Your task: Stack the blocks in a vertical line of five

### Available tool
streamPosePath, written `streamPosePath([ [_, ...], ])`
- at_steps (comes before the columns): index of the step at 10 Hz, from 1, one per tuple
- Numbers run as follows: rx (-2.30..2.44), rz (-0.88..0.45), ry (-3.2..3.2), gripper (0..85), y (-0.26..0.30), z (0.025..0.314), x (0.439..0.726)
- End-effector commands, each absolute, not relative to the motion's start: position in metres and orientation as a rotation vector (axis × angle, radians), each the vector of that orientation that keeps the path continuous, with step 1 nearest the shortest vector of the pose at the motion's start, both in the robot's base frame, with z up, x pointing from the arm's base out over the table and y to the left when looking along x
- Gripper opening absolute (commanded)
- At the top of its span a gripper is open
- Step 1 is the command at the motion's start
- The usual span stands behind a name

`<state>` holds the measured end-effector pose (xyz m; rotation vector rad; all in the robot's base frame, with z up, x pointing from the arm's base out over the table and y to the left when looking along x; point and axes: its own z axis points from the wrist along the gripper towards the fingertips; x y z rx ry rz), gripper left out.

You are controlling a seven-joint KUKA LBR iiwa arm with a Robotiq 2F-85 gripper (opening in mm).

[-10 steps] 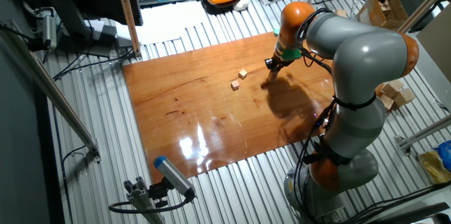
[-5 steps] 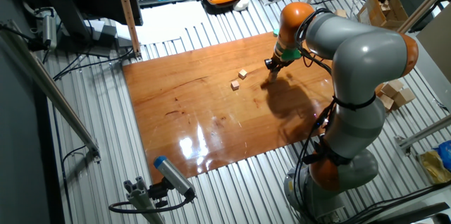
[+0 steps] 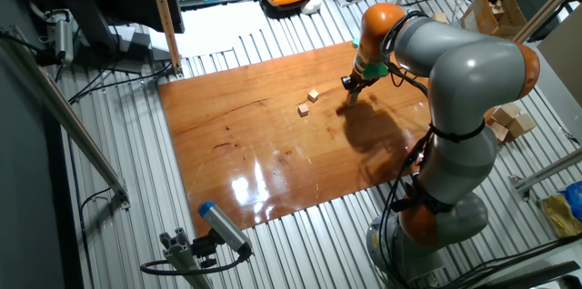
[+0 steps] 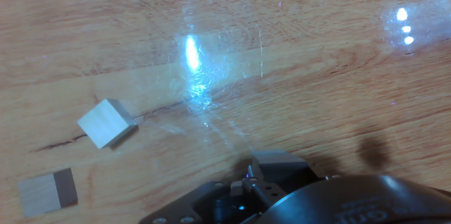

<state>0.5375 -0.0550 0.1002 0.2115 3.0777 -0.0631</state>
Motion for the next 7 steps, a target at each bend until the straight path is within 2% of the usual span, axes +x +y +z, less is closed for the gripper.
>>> streamPosePath([
  [1, 0.209, -0.065, 3.078, 0.0, -0.0551, 0.1001, 0.5374],
  [7, 0.209, -0.06, 3.078, 0.0, -0.056, 0.099, 0.536],
])
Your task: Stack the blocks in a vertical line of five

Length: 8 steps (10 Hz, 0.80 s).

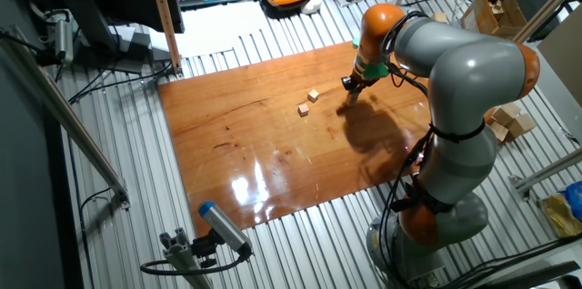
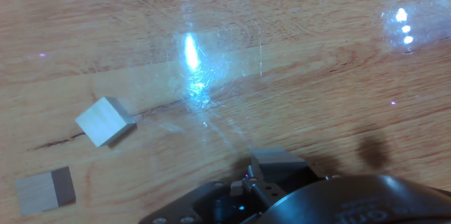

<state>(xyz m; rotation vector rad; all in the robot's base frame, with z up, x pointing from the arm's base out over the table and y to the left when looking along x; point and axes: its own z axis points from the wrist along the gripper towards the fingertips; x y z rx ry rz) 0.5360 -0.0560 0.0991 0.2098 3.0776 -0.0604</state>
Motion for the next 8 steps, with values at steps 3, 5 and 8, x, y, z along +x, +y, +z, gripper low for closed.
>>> streamPosePath([
  [3, 0.213, -0.06, 3.076, 0.0, -0.0561, 0.0976, 0.5345],
  [5, 0.216, -0.06, 3.076, 0.0, -0.0561, 0.0978, 0.5341],
  [8, 0.218, -0.06, 3.076, 0.0, -0.0561, 0.0988, 0.5342],
])
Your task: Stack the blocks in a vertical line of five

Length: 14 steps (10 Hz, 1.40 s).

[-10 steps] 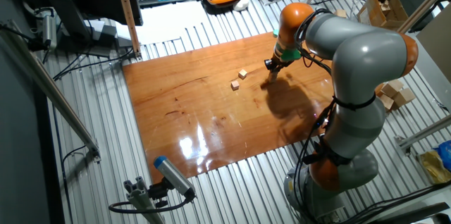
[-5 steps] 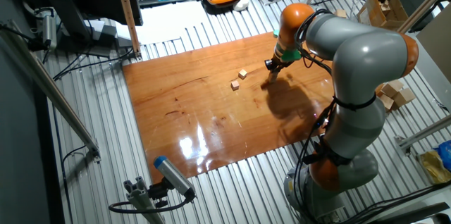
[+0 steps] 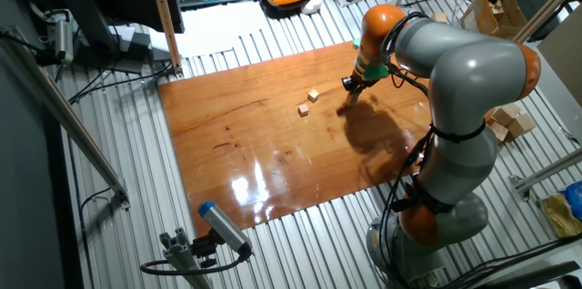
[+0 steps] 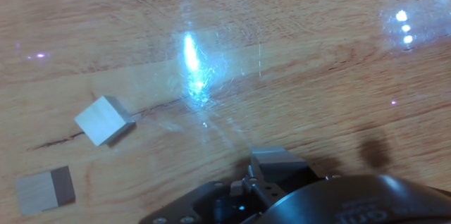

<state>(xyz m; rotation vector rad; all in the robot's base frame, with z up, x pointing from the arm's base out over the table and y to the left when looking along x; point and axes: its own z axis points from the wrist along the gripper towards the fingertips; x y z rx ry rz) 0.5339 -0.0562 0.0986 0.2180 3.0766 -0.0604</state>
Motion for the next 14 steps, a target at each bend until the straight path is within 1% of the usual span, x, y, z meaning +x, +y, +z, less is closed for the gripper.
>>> streamPosePath([
  [1, 0.216, -0.06, 3.076, 0.0, -0.0563, 0.0998, 0.5341],
  [9, 0.216, -0.065, 3.082, 0.0, -0.055, 0.1029, 0.5363],
  [10, 0.216, -0.065, 3.082, 17.0, -0.055, 0.1027, 0.5363],
  [14, 0.223, -0.051, 3.078, 17.0, -0.0548, 0.1021, 0.5366],
])
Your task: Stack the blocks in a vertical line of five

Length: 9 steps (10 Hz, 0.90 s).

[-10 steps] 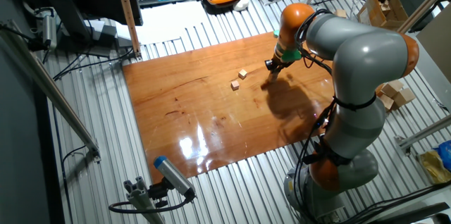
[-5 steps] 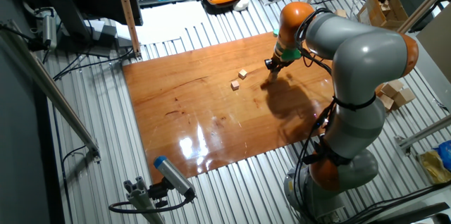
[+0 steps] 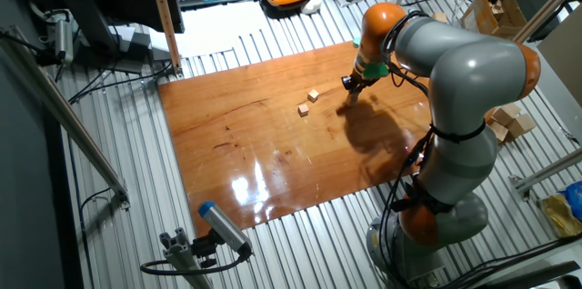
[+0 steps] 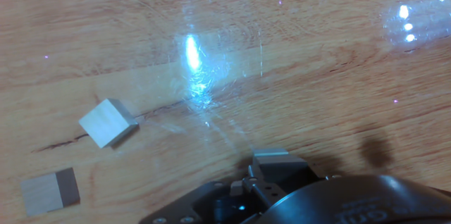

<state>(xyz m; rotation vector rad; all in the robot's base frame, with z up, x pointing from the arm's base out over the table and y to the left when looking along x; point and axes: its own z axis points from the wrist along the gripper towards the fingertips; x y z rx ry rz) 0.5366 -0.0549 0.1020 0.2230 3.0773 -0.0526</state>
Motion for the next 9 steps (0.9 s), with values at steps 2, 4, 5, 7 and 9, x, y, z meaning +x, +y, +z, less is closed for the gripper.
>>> streamPosePath([
  [2, 0.225, -0.058, 3.074, 34.0, -0.0546, 0.1018, 0.5367],
  [4, 0.23, -0.063, 3.073, 34.0, -0.0545, 0.1015, 0.5365],
  [5, 0.23, -0.066, 3.073, 34.0, -0.0544, 0.1015, 0.5366],
  [7, 0.237, -0.068, 3.069, 34.0, -0.0546, 0.1023, 0.5369],
  [9, 0.244, -0.076, 3.064, 34.0, -0.0556, 0.1079, 0.5393],
])
